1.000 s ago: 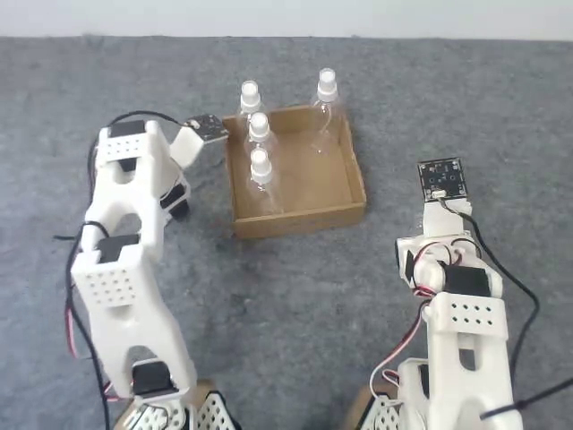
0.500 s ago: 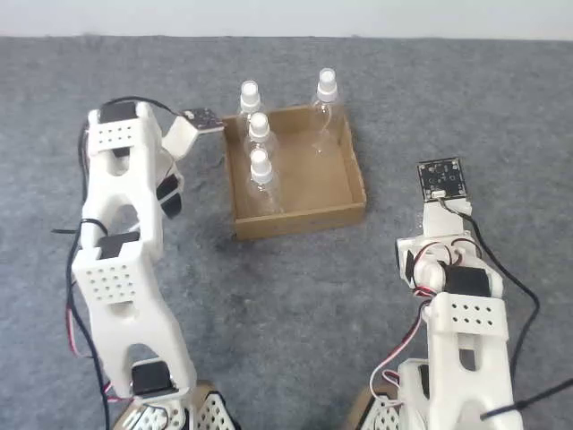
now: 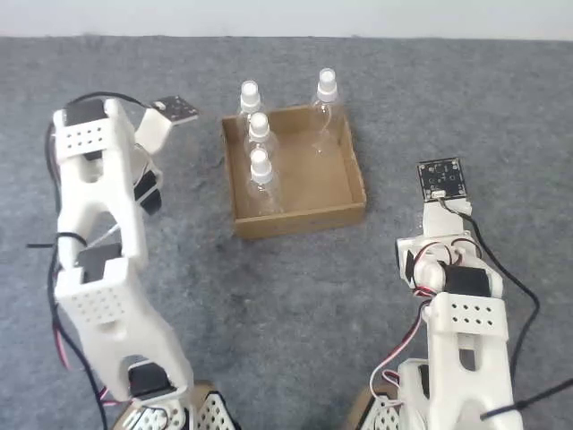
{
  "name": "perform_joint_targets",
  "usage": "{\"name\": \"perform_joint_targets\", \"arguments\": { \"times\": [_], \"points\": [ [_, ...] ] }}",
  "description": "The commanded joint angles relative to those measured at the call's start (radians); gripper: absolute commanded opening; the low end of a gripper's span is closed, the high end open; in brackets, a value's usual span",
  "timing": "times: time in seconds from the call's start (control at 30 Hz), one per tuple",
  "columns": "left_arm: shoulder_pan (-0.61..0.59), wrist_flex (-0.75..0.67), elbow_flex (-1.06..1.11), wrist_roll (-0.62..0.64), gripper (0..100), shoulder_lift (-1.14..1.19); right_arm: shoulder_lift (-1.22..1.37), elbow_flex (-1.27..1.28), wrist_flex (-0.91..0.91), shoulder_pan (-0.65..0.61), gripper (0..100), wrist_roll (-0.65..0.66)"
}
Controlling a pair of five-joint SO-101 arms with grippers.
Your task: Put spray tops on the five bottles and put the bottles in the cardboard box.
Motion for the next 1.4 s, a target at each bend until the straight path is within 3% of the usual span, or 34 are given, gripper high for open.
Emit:
{"name": "perform_joint_targets", "arguments": {
  "times": [0.0,0.33,0.67,1.0,1.37],
  "points": [
    [-0.006,0.038,0.031,0.011,1,-0.169,-0.027,-0.003,-0.018,0.012,3.9,0.014],
    [-0.100,0.038,0.122,0.011,1,-0.382,-0.028,-0.003,-0.015,0.012,3.8,0.017],
    [-0.104,0.037,0.226,0.014,1,-0.614,-0.036,-0.003,-0.012,0.012,3.8,0.014],
    [-0.106,0.035,0.272,0.101,1,-0.767,-0.053,-0.008,0.015,0.012,3.8,0.017],
    [-0.103,0.037,0.274,0.226,1,-0.885,-0.292,0.081,0.050,0.002,3.8,0.018]
  ]
}}
